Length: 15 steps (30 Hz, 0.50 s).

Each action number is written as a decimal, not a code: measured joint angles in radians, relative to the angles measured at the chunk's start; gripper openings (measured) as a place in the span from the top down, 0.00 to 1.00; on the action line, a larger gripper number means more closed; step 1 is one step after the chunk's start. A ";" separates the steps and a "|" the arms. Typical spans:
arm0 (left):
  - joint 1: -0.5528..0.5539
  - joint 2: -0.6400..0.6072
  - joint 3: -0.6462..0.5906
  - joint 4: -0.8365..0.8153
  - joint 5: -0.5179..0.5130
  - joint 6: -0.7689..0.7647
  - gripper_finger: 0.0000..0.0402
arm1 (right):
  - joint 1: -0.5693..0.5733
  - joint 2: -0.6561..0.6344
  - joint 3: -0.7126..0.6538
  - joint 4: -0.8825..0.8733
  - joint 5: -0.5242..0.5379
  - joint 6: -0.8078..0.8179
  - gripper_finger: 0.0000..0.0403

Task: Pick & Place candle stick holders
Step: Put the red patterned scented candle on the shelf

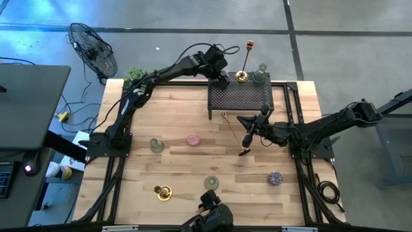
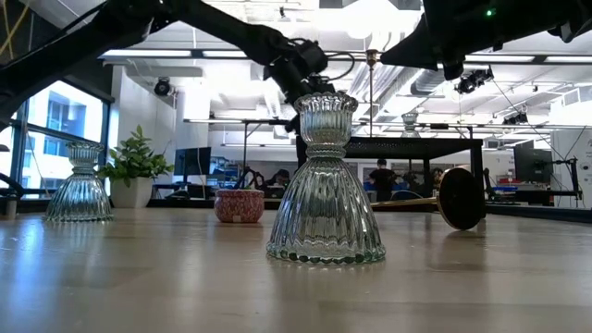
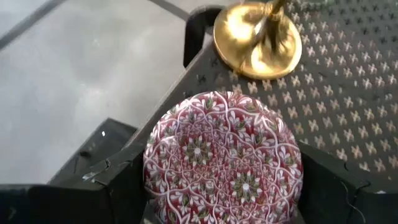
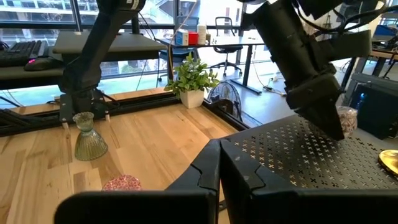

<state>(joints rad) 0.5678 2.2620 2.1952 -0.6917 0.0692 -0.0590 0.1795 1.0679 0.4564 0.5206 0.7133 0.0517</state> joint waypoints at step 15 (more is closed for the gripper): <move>-0.007 0.008 0.002 0.010 0.019 0.025 0.22 | 0.000 0.000 0.000 0.007 -0.012 -0.007 1.00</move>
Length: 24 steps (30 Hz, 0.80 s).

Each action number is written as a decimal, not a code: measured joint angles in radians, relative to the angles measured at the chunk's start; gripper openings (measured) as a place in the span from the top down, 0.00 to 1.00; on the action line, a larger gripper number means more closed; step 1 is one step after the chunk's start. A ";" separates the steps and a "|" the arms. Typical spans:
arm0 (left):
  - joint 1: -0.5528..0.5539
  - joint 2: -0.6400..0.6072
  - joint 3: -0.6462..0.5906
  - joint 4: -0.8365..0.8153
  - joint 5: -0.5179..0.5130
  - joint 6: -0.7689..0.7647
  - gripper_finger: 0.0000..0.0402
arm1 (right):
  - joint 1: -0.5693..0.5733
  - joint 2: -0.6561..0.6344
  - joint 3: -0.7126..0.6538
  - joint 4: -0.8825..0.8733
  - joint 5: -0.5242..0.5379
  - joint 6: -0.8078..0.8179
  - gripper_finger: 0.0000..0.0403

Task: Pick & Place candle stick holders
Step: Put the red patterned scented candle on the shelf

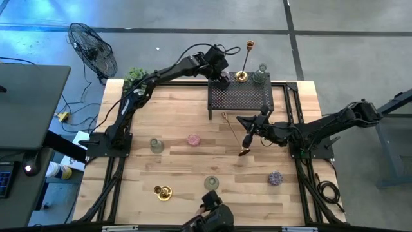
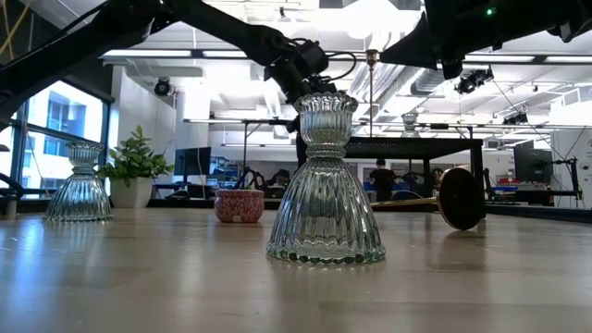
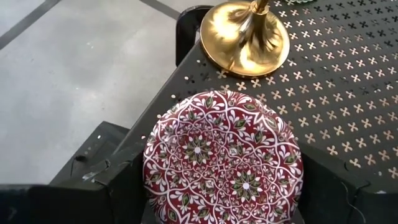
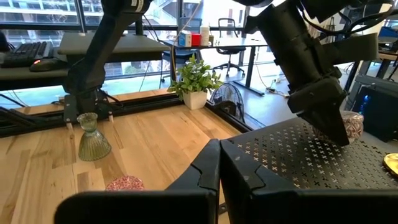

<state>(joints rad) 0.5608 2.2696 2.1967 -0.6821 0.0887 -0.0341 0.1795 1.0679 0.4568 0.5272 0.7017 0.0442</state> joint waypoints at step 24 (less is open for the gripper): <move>0.002 0.000 -0.001 0.000 -0.005 0.012 0.06 | 0.000 0.000 0.000 0.001 0.001 0.000 1.00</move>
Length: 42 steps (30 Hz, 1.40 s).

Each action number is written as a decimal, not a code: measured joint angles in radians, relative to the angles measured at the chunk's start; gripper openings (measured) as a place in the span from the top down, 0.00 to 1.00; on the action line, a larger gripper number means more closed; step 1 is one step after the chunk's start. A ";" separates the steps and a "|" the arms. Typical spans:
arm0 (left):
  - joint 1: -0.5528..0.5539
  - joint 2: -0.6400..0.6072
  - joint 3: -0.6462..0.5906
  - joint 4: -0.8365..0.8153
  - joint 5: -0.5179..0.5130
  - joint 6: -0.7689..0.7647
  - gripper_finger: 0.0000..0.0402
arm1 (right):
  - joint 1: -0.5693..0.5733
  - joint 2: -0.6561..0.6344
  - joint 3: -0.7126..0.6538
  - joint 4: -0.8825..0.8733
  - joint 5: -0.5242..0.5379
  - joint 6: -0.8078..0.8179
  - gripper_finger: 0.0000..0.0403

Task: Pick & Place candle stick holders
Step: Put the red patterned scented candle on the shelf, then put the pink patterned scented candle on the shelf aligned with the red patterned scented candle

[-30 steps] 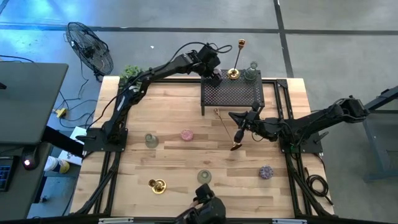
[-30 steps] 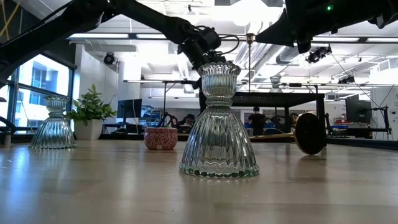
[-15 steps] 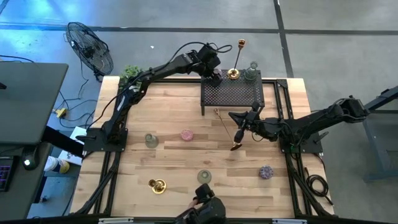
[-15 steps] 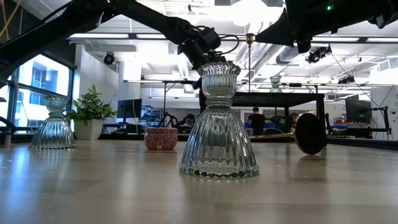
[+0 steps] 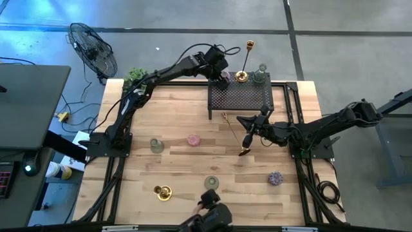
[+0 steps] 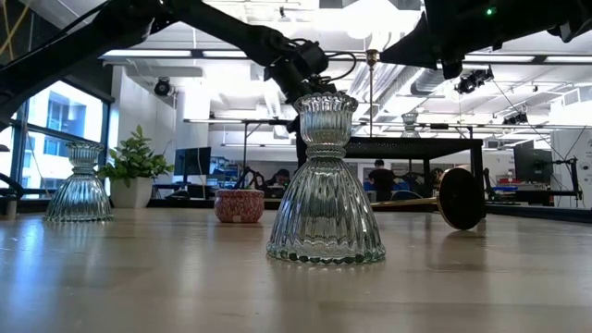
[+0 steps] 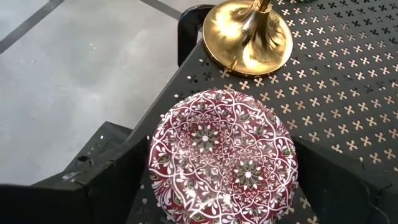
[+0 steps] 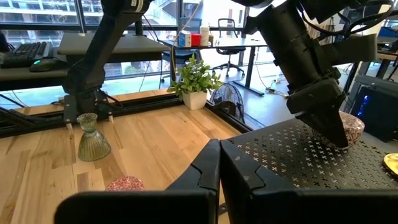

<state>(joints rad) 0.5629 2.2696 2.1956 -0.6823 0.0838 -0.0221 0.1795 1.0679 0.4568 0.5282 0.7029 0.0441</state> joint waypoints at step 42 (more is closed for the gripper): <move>-0.166 -0.593 -0.587 -0.199 -0.100 0.183 0.94 | 0.069 0.000 -0.001 -0.038 0.032 -0.019 1.00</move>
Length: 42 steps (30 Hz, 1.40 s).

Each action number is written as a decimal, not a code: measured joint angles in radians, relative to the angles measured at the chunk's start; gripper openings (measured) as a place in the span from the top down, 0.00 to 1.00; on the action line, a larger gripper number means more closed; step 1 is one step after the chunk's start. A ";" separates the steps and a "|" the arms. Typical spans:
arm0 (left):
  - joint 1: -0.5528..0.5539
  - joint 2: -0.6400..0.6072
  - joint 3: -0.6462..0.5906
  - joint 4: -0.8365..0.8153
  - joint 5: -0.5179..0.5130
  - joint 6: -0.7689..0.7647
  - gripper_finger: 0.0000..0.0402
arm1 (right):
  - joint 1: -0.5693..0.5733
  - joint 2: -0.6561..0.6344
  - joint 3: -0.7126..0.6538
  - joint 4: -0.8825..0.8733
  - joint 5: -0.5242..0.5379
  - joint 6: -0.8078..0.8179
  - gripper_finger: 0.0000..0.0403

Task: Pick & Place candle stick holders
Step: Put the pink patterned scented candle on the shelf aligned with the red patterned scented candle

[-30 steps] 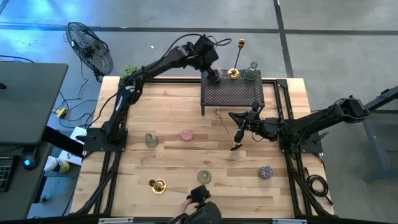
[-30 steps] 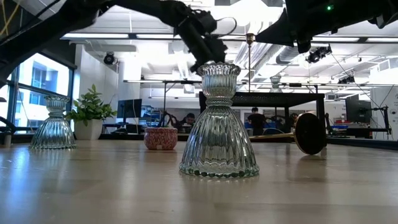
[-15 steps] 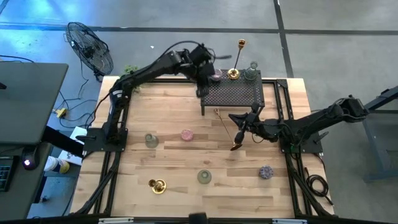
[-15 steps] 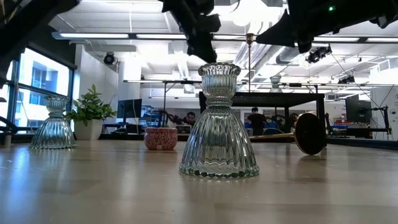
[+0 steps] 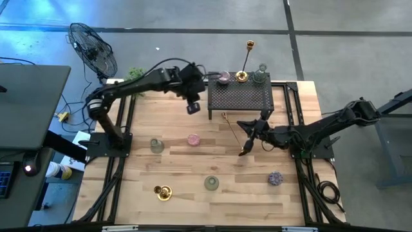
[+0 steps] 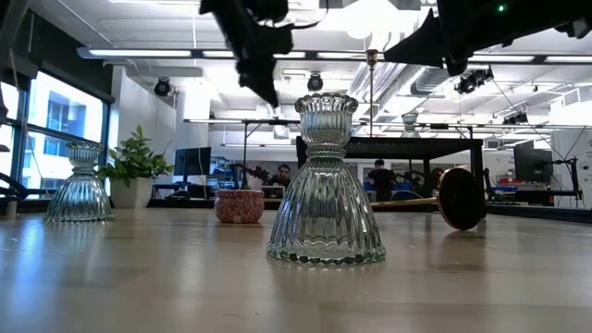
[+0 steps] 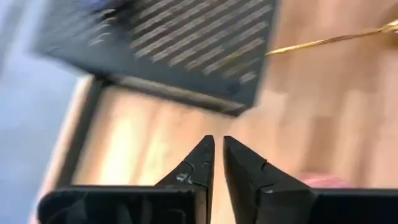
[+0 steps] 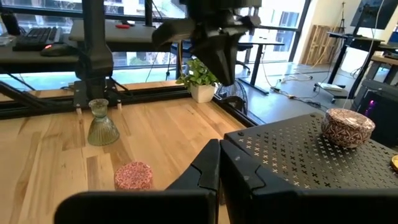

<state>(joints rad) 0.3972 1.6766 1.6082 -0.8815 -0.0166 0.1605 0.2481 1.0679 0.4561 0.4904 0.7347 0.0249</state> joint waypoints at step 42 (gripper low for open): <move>-0.454 -0.591 -1.068 0.895 -0.048 -0.298 0.75 | 0.027 0.164 0.286 -0.649 -0.166 0.334 1.00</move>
<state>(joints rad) -0.0566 1.0859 0.5400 0.0139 -0.0650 -0.1375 0.2756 1.2316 0.7418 -0.1584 0.5684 0.3592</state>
